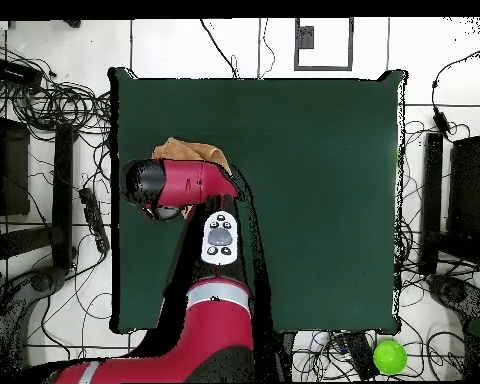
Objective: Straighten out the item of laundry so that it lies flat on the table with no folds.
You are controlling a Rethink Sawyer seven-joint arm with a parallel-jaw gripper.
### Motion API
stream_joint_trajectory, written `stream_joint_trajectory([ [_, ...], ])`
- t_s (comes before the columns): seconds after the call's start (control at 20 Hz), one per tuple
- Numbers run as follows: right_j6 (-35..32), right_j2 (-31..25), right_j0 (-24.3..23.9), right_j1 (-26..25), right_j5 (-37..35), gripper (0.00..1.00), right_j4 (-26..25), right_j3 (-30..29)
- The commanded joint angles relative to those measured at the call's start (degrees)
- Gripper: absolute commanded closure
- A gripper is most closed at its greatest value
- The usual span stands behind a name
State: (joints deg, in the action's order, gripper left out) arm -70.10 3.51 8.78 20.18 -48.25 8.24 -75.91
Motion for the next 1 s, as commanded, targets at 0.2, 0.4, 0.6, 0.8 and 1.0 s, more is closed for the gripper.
stream_joint_trajectory([
  [0.2, -12.3, -2.6, 0.5, -2.7, -7.5, 1.0, 0.2, 3.0],
  [0.4, -12.2, -2.9, 0.2, -3.0, -7.1, 1.0, 0.4, 3.6],
  [0.6, -11.9, -3.8, -0.2, -4.0, -6.4, 1.0, 0.7, 4.6],
  [0.8, -11.1, -4.8, -0.1, -7.9, -9.0, 1.0, 0.8, 11.1],
  [1.0, -8.2, -7.1, -0.7, -10.8, -9.6, 1.0, 1.0, 16.1],
])
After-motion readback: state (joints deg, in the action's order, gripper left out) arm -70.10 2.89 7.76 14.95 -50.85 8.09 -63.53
